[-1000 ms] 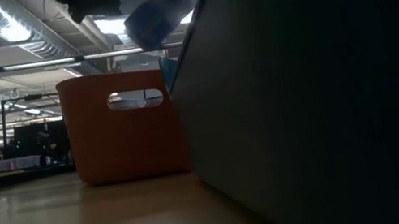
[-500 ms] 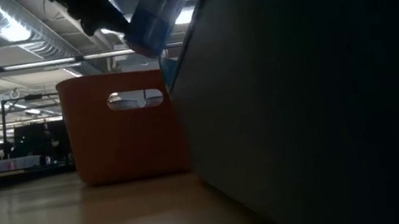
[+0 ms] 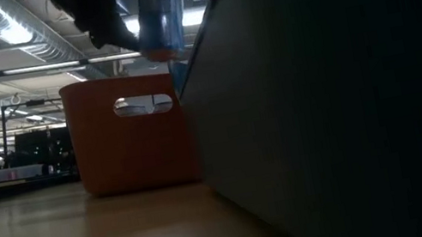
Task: Sort soda cans
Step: Put the white soda can into the orange bin
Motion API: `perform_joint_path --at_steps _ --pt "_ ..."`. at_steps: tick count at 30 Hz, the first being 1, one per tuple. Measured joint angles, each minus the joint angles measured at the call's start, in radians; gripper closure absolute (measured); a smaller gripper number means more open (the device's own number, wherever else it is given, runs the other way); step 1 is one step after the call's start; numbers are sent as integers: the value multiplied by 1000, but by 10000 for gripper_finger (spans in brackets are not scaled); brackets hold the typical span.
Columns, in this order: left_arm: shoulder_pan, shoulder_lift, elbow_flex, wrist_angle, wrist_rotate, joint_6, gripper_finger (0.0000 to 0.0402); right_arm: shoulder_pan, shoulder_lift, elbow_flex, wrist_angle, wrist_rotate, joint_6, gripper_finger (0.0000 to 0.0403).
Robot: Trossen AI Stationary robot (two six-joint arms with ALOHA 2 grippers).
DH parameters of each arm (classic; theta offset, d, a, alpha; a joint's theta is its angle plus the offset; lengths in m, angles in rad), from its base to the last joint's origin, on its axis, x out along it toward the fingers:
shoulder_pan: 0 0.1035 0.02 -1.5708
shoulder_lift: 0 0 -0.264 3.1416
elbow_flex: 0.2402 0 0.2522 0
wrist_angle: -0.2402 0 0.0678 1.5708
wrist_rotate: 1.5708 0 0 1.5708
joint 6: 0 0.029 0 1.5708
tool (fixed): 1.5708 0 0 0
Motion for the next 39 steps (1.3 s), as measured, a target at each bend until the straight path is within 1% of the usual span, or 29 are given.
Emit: perform_joint_path --at_steps 4,6,10,12,16,23,28,31,35,39 --pt "-1 -76 0 -122 11 -33 392 -2 29 -17 6 19 6 119" --pt "-1 -120 0 -172 -3 -52 392 -2 54 -27 6 28 11 119" --pt "0 -209 0 -216 -54 -76 392 -10 100 -46 17 91 17 119" --pt "0 -245 0 -222 -73 -75 392 -19 128 -49 31 97 29 119" --pt "0 -297 0 -238 -80 -81 392 -36 183 -59 56 101 75 119" --pt "0 -324 0 -272 -82 -102 392 -51 252 -60 67 102 102 119" --pt "0 -325 0 -290 -83 -102 392 -59 296 -60 110 80 139 119" --pt "0 -325 0 -292 -85 -101 392 -61 318 -58 124 88 159 116" --pt "0 -325 0 -290 -85 -101 392 -59 332 -56 143 125 162 106" --pt "0 -325 0 -289 -85 -101 392 -59 334 -56 148 125 154 99"
